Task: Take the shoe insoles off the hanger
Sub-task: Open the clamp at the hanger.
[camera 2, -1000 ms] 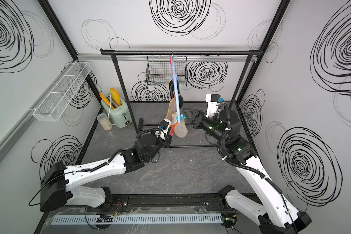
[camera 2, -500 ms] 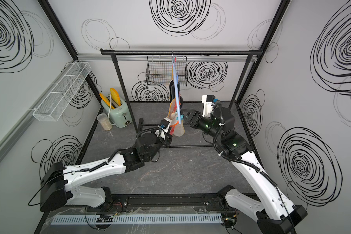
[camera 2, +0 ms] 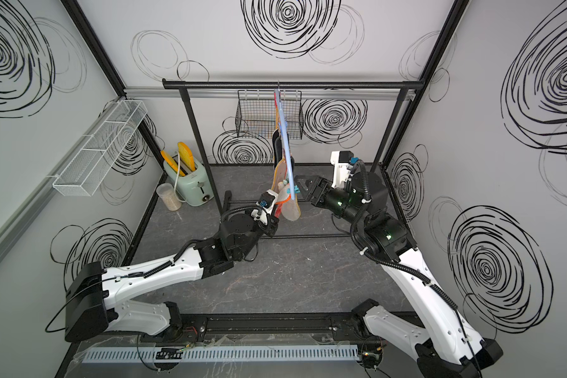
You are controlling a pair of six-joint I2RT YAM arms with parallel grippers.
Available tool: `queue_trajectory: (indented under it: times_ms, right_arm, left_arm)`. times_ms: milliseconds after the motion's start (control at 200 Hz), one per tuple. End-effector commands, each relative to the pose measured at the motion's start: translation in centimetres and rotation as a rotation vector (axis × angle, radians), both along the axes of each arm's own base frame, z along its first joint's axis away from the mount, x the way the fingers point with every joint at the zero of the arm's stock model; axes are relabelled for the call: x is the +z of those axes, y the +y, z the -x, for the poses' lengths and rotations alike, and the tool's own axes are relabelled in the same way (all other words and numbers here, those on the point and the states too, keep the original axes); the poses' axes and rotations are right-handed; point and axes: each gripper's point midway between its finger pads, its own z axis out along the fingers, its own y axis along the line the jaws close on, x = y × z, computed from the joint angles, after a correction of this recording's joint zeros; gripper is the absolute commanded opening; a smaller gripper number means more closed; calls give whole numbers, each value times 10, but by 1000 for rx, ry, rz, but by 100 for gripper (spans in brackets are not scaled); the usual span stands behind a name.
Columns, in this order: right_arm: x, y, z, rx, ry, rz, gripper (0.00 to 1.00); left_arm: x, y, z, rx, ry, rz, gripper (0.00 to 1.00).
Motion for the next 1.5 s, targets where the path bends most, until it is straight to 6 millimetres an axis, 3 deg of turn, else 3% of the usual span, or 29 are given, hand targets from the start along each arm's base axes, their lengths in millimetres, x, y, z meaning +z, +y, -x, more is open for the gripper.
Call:
queue_trajectory:
  times_ms: [0, 385, 575, 850, 1020, 1496]
  right_arm:
    - [-4, 0, 5, -2, 27, -13, 55]
    - [-11, -1, 1, -31, 19, 49, 50]
    - [-12, 4, 1, -17, 25, 43, 42]
    - [-11, 7, 4, -3, 38, 15, 40]
    - [-11, 7, 5, -4, 37, 7, 28]
    - [-3, 5, 3, -26, 19, -15, 17]
  left_arm:
    - [23, -3, -1, 2, -44, 42, 2]
    - [22, -4, 0, -3, -44, 35, 3]
    - [23, -5, 1, -4, -46, 34, 3]
    - [22, -5, 0, -2, -48, 30, 3]
    - [23, -5, 1, -3, -50, 31, 2]
    - [21, -5, 2, -2, -50, 24, 2]
